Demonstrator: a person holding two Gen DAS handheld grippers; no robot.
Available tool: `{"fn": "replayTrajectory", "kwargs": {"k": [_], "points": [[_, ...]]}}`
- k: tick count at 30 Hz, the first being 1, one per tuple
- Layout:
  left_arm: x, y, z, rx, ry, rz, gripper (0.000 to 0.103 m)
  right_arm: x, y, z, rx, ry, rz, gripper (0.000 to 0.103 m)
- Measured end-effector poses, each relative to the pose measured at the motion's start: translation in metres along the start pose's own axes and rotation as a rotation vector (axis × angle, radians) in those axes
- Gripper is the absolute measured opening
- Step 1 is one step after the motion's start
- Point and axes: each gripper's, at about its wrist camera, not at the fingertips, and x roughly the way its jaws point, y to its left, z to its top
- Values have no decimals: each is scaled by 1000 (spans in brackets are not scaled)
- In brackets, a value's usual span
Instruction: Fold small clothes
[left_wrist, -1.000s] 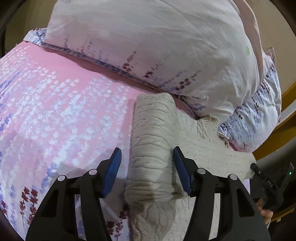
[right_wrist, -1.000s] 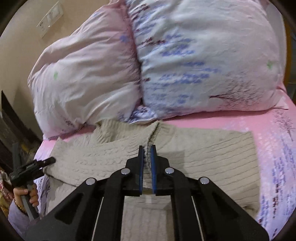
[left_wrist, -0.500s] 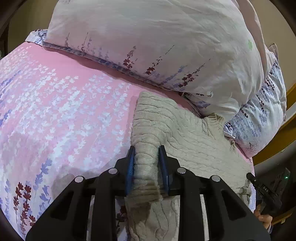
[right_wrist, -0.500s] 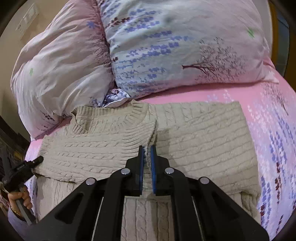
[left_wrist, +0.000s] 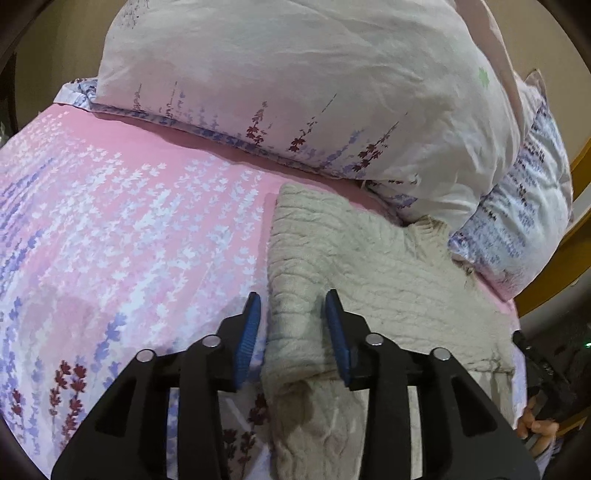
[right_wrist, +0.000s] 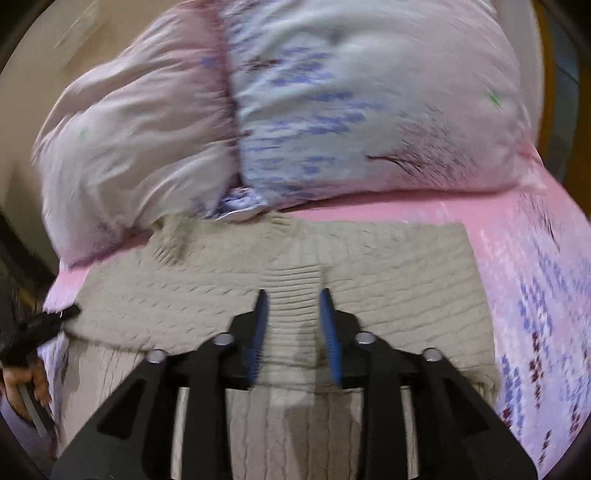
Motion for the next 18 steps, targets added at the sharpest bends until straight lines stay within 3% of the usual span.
{"fn": "replayTrajectory", "kwargs": {"k": [2,5,7,10,15,18], "points": [[0,1,-2,2,3,3,37,4,4,-1,-15,35,-44,41],[-3,1,-7,-2,3,-8,37,13,-10,-5,62,97,10,38],[-3,1,-10,-2,2,-14,36,22,-16,-11,87,141,26,21],[0,-1,-13,25,-2,-1,18,21,-15,-15,57,121,13,6],[0,0,-15,43,-17,14,15,26,-28,-12,105,133,-11,4],[-6,0,-15,44,-26,19,22,17,-23,-11,90,104,-28,14]]}}
